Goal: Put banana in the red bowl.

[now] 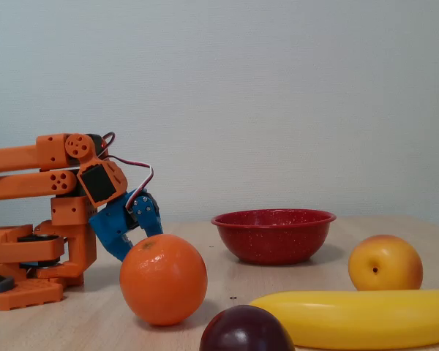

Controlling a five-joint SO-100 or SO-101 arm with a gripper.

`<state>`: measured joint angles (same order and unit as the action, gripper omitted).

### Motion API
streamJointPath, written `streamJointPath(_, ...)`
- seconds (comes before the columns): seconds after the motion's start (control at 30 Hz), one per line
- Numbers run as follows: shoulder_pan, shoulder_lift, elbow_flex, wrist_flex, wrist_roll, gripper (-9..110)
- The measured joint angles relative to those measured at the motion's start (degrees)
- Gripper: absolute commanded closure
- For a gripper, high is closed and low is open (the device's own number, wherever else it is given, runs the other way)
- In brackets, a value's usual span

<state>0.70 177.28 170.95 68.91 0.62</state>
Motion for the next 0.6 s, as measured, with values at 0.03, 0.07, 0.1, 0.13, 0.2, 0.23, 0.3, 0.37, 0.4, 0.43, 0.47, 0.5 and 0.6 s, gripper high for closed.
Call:
streamJointPath(0.03, -0.1, -1.4, -1.8, 0.5, -0.3, 102)
streamJointPath(0.07, -0.4, -3.4, -4.0, 1.2, -0.8, 102)
streamJointPath(0.1, -0.5, -5.4, -5.8, 1.4, -1.3, 102)
streamJointPath(0.13, -0.6, -7.0, -7.1, 1.4, -1.4, 102)
streamJointPath(0.2, -0.6, -10.7, -10.0, 1.5, -1.4, 102)
streamJointPath(0.23, -0.6, -11.8, -11.4, 1.5, -1.8, 102)
streamJointPath(0.3, 0.3, -14.0, -14.5, 1.5, -3.3, 102)
streamJointPath(0.37, 2.3, -18.2, -17.1, 1.5, -3.9, 102)
streamJointPath(0.4, 2.4, -19.3, -18.1, 1.5, -4.6, 102)
streamJointPath(0.43, 2.3, -20.5, -19.1, 1.5, -4.9, 102)
streamJointPath(0.47, 2.2, -22.0, -20.1, 1.5, -5.3, 102)
streamJointPath(0.5, 2.1, -23.7, -21.5, 1.5, -5.6, 102)
streamJointPath(0.6, 3.3, -27.6, -26.0, 1.5, -7.2, 102)
